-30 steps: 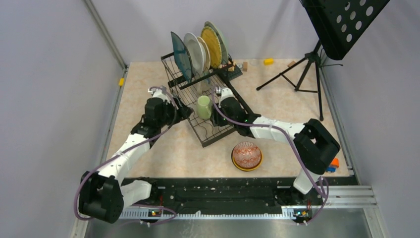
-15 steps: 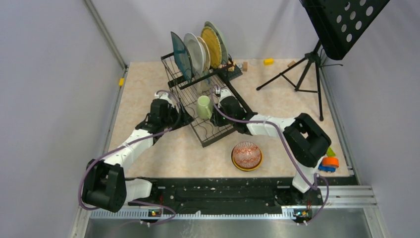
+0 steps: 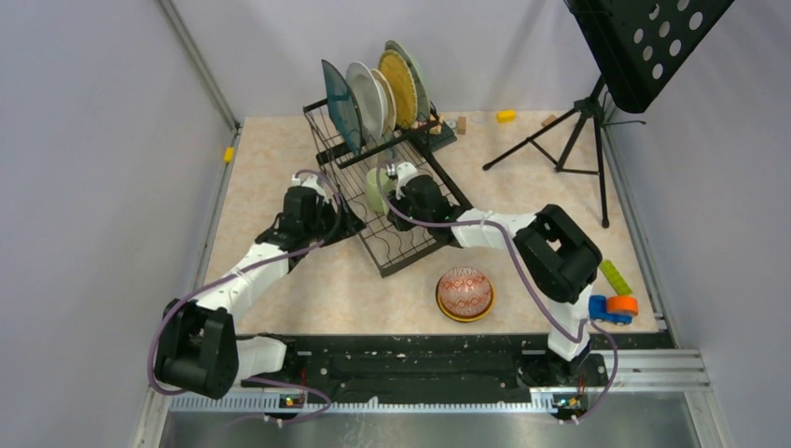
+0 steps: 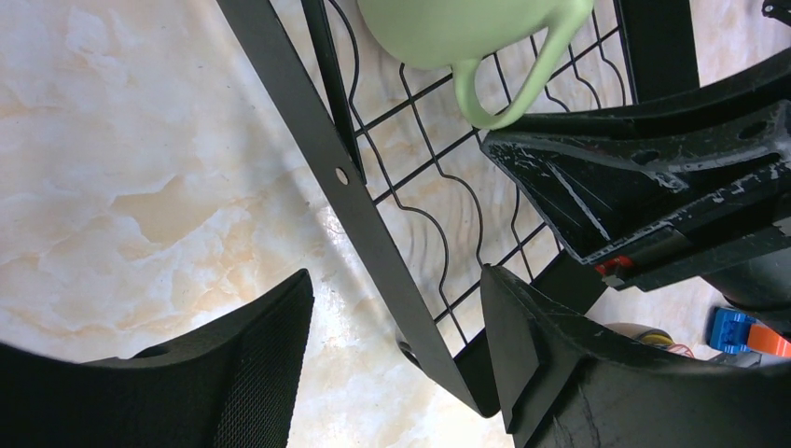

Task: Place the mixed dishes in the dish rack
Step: Move the cup to the dish rack, then pick up the bowl from the center of the board.

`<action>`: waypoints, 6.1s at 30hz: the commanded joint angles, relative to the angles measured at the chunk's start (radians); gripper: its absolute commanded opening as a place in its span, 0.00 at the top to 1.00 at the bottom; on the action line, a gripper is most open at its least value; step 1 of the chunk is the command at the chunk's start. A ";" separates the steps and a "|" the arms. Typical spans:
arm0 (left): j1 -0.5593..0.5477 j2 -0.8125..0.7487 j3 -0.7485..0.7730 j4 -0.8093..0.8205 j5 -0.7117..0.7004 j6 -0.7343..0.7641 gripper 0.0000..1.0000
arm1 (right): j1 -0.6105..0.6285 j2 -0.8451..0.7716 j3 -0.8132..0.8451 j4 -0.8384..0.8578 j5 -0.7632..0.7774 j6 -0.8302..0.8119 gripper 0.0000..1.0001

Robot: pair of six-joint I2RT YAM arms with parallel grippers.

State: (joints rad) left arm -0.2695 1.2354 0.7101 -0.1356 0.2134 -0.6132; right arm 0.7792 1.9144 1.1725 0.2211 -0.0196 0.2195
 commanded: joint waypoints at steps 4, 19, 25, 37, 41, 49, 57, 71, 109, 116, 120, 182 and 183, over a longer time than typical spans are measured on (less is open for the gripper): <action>0.003 -0.009 0.000 0.025 0.006 0.010 0.30 | -0.017 0.072 0.126 0.079 -0.003 -0.106 0.83; 0.003 -0.024 -0.012 0.027 0.001 0.010 0.30 | -0.051 0.176 0.251 0.119 0.069 -0.117 0.79; 0.003 -0.021 -0.013 0.028 0.005 0.012 0.30 | -0.051 0.223 0.262 0.216 0.066 -0.044 0.79; 0.003 -0.017 -0.011 0.028 0.006 0.015 0.30 | -0.052 0.331 0.382 0.230 0.056 0.055 0.77; 0.003 -0.015 -0.009 0.027 0.006 0.019 0.30 | -0.052 0.345 0.395 0.221 0.059 0.054 0.77; 0.003 -0.011 -0.009 0.030 0.011 0.012 0.30 | -0.052 0.293 0.307 0.300 0.036 0.088 0.77; 0.003 -0.008 -0.006 0.029 0.015 0.020 0.30 | -0.072 0.234 0.169 0.489 0.073 0.227 0.76; 0.003 0.000 -0.012 0.027 0.007 0.029 0.30 | -0.089 0.399 0.349 0.493 -0.017 0.396 0.79; 0.002 -0.026 -0.014 0.066 0.029 0.096 0.26 | -0.098 -0.310 -0.249 0.363 0.144 0.313 0.48; -0.010 -0.051 0.029 0.056 0.068 0.158 0.26 | -0.134 -0.512 -0.307 -0.069 0.303 0.320 0.44; -0.045 -0.061 0.118 -0.027 0.099 0.224 0.26 | -0.135 -0.636 -0.411 -0.112 0.387 0.391 0.42; -0.662 0.552 0.670 -0.443 0.198 0.537 0.67 | -0.135 -0.905 -0.583 -0.312 0.863 0.797 0.42; -0.664 0.552 0.670 -0.443 0.198 0.539 0.68 | -0.134 -0.904 -0.583 -0.313 0.862 0.799 0.42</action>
State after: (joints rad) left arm -0.9211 1.7790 1.3399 -0.5808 0.4240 -0.0792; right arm 0.6495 1.0271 0.5961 -0.0998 0.8215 1.0008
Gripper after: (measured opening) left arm 0.335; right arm 0.578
